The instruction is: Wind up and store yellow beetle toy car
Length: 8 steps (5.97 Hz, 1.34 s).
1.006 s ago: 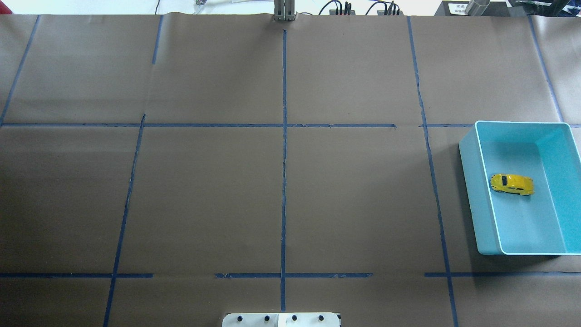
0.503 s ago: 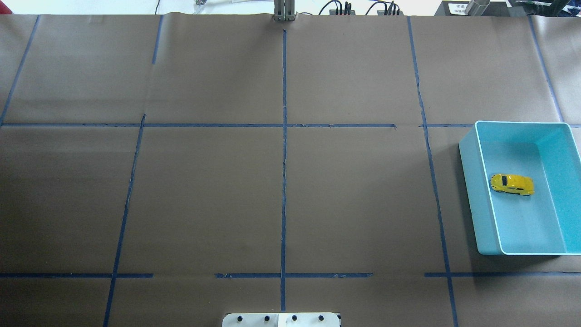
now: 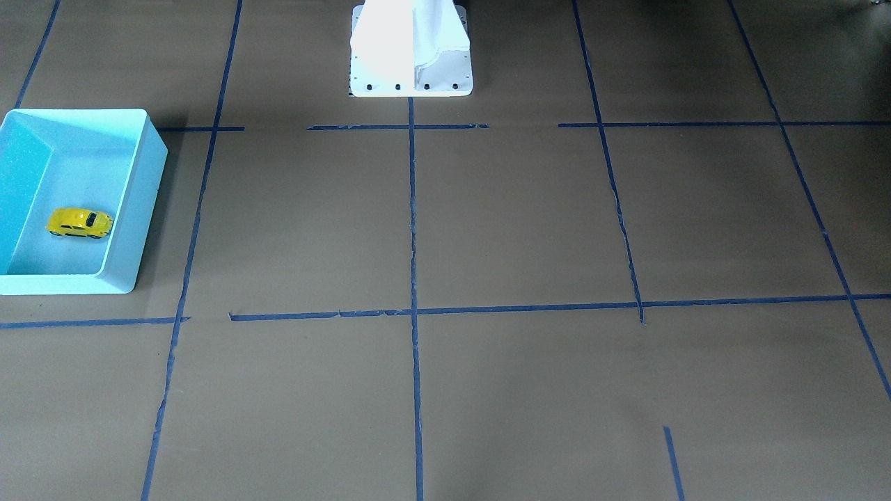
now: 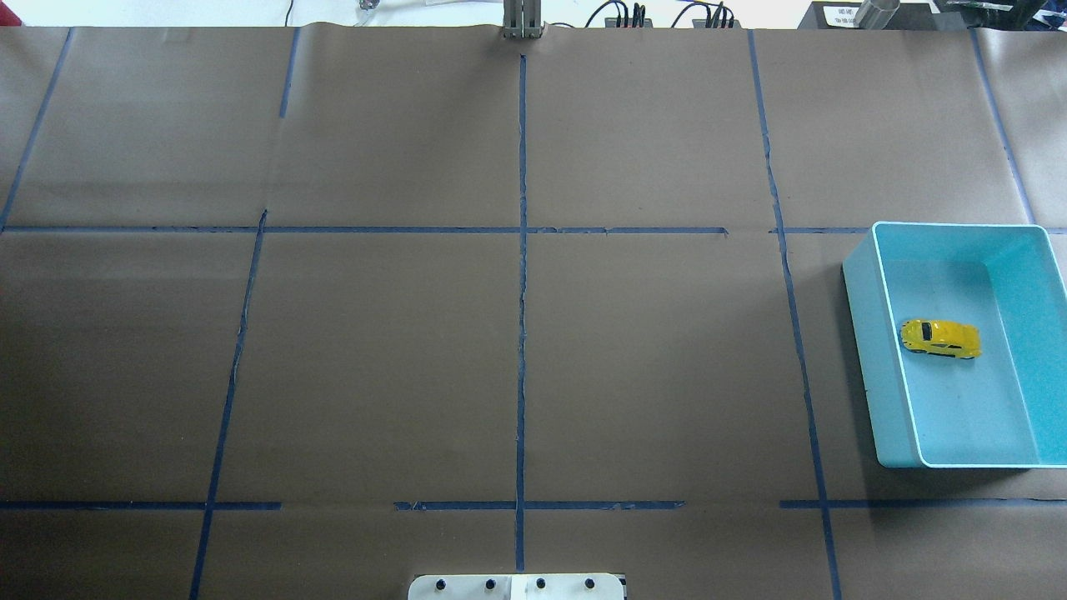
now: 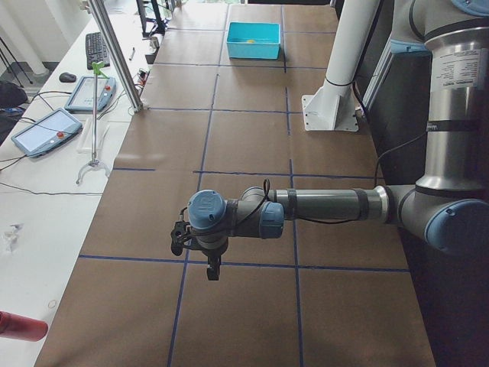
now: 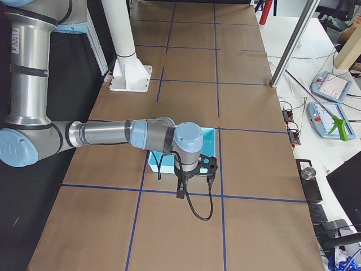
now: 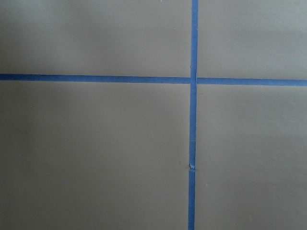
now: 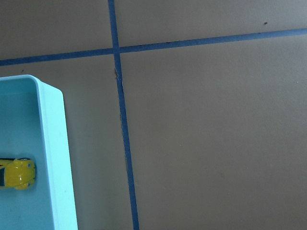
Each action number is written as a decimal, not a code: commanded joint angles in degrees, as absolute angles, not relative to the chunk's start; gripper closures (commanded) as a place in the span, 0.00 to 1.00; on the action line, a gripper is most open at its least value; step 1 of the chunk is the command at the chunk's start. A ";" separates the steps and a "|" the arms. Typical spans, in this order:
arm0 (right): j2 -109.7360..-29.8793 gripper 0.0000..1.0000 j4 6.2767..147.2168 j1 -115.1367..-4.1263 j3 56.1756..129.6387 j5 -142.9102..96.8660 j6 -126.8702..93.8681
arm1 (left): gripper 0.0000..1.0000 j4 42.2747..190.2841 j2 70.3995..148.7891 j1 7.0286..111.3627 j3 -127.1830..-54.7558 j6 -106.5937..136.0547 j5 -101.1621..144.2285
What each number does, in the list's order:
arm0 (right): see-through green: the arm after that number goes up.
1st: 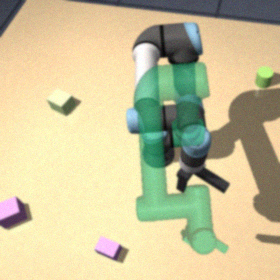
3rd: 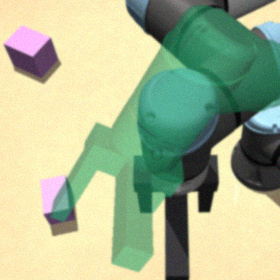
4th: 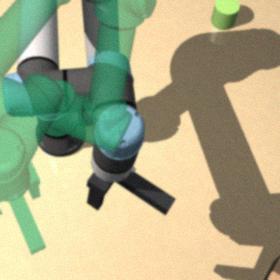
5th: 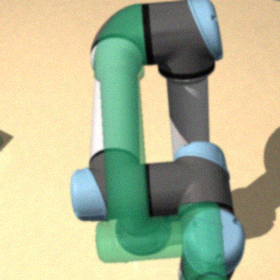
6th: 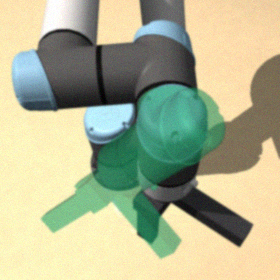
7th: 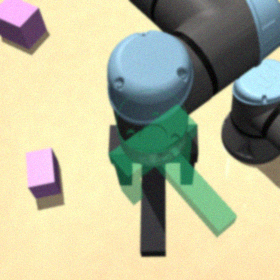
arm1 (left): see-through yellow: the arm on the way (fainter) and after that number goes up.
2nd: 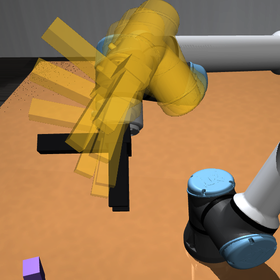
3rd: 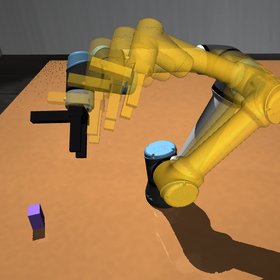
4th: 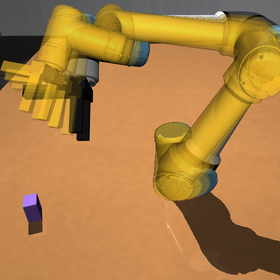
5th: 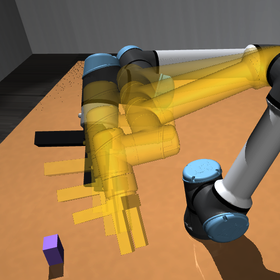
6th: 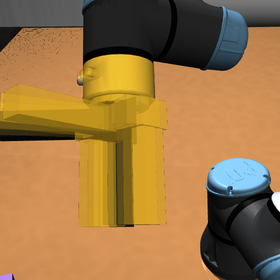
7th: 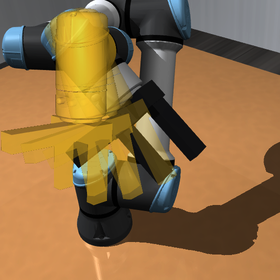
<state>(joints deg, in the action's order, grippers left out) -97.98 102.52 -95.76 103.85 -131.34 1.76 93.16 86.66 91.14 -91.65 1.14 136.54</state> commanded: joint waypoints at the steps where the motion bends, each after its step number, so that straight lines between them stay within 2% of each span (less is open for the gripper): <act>1: -98.00 0.00 101.25 -95.71 101.70 -131.40 1.67 | 0.00 93.16 86.66 91.14 -91.67 1.14 136.58; 8: -97.38 0.00 101.34 -95.71 101.16 -132.01 1.58 | 0.00 93.16 86.66 91.14 -91.58 1.14 136.49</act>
